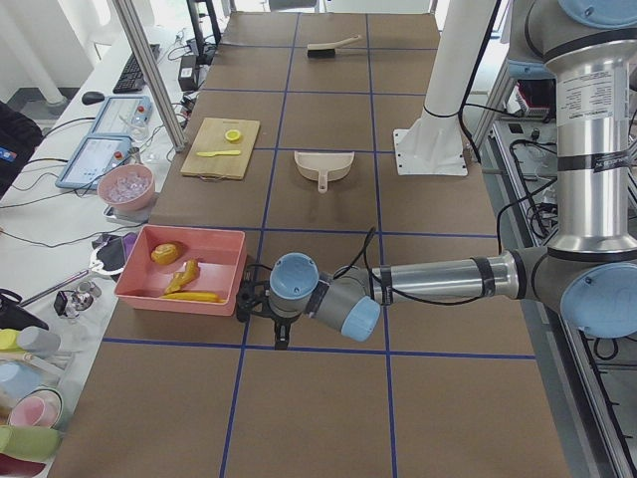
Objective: Sweep and dump trash into bin
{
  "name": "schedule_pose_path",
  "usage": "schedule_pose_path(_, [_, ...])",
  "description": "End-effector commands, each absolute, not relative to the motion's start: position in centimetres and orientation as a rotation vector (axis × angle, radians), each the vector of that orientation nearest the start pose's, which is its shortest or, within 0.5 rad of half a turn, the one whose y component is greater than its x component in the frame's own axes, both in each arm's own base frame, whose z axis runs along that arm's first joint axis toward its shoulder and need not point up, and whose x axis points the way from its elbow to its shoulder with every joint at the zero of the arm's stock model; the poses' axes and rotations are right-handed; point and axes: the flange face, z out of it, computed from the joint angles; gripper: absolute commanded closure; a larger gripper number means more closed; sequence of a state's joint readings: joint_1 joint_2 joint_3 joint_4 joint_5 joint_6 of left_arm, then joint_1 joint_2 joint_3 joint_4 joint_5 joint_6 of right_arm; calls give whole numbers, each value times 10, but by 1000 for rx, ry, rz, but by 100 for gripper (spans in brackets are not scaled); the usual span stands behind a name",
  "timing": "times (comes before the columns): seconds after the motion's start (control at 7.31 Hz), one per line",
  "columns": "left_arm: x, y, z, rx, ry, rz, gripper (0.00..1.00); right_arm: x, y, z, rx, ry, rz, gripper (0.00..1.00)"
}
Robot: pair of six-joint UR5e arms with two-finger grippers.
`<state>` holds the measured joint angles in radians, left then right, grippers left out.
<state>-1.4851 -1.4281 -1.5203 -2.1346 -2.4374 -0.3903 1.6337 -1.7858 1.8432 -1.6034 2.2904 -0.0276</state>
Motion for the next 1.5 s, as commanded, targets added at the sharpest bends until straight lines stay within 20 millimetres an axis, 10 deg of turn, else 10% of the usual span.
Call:
schedule_pose_path(0.0, [-22, -432, 710, 47, 882, -41, 2, 93, -396, 632, 46, -718, 29, 0])
schedule_pose_path(1.37, [-104, -432, 634, 43, 712, 78, 2, 88, -396, 625, 56, -776, 24, 0])
